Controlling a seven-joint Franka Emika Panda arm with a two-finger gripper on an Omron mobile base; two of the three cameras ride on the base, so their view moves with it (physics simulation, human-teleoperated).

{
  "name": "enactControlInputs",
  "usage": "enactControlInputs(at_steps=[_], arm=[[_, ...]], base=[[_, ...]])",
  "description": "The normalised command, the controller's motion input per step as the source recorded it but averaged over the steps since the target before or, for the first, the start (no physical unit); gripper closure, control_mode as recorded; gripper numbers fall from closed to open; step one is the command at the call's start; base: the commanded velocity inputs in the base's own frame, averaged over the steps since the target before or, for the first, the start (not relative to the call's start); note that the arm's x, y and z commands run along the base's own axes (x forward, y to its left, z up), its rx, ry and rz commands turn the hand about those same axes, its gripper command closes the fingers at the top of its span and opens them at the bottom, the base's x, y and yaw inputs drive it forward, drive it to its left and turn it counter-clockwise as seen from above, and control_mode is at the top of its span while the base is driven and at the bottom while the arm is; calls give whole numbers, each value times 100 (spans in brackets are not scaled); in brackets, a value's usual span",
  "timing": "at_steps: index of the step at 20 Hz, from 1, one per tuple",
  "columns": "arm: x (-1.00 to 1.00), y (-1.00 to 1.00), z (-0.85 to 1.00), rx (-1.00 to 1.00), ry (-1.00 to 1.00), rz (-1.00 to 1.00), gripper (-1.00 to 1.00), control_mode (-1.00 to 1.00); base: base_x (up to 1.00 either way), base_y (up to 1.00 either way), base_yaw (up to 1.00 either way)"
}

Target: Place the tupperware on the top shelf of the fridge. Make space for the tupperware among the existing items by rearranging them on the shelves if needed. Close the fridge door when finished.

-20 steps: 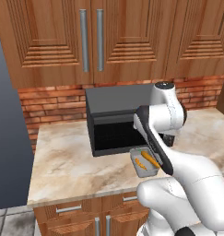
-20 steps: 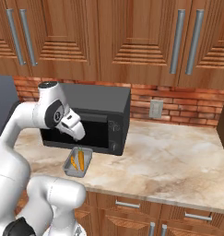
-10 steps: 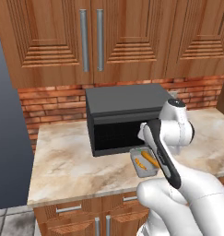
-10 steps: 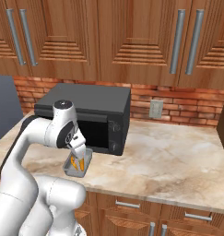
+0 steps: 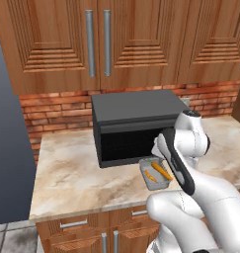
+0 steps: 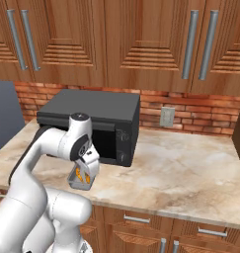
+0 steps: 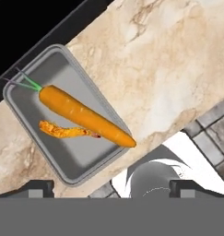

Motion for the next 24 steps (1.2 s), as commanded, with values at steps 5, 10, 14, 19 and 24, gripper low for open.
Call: enactControlInputs(at_steps=[5, 10, 14, 19, 24], arm=[[10, 0, -24, 0, 13, 6, -100, -100], [11, 0, -25, 0, 5, 3, -100, -100], [0, 0, -53, -3, 5, 1, -100, -100], [0, 0, -51, -3, 2, 0, -100, -100], [7, 0, -26, 0, 0, 0, -100, -100]], base=[[0, 0, 0], [0, 0, 0], [0, 0, 0], [0, 0, 0], [0, 0, 0]])
